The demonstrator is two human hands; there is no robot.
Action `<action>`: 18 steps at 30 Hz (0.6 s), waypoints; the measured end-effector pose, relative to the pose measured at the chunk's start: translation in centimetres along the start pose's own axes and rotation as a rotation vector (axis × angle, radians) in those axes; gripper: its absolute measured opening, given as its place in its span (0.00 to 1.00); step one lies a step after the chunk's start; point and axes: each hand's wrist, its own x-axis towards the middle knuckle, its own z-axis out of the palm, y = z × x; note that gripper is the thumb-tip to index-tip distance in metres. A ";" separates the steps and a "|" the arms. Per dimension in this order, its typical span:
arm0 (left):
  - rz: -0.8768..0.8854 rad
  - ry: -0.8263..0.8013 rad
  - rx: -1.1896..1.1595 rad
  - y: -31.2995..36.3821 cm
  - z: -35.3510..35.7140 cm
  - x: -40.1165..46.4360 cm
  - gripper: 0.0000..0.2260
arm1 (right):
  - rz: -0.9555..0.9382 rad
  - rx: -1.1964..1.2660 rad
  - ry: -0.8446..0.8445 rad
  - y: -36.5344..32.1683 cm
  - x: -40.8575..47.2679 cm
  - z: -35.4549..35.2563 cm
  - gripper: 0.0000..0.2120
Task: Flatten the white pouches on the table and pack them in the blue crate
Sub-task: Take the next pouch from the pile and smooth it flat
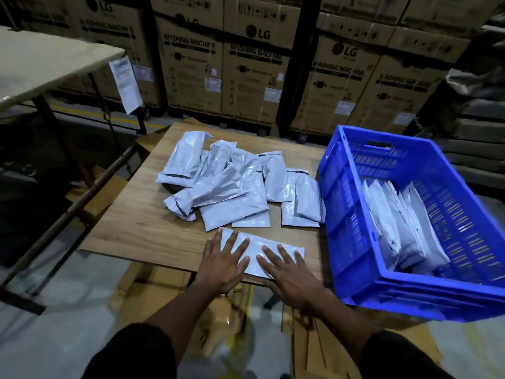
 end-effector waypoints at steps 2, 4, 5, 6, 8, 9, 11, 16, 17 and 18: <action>0.004 -0.030 -0.012 0.0 -0.4 0.0 0.38 | 0.000 0.011 -0.005 -0.1 -0.3 0.0 0.30; 0.007 -0.046 -0.049 0.1 -0.8 -0.4 0.40 | 0.009 0.026 -0.011 -0.2 -0.3 -0.8 0.34; 0.017 -0.035 -0.044 0.1 -1.2 -0.7 0.39 | 0.018 0.037 -0.015 -0.1 -0.1 -1.3 0.36; 0.036 -0.004 -0.002 0.1 -1.6 -0.9 0.38 | 0.033 0.065 -0.020 0.1 0.0 -1.8 0.36; 0.071 0.048 0.110 0.0 -1.9 -1.0 0.35 | 0.039 0.134 -0.009 0.4 0.1 -2.3 0.32; 0.076 0.076 0.138 0.0 -2.1 -0.9 0.32 | 0.015 0.120 0.027 0.4 0.1 -2.4 0.33; 0.051 0.096 0.139 0.0 -2.7 -0.7 0.29 | -0.097 -0.072 0.154 0.2 -0.4 -2.3 0.43; 0.008 0.102 0.159 -0.8 -3.6 -0.5 0.31 | -0.465 -0.427 0.354 0.7 -1.0 -1.4 0.26; 0.007 0.105 0.164 -0.9 -3.5 -0.5 0.32 | -0.446 -0.409 0.354 1.2 -0.7 -1.5 0.22; 0.010 0.122 0.167 -1.0 -3.5 -0.5 0.32 | -0.428 -0.376 0.373 1.6 -0.3 -1.5 0.17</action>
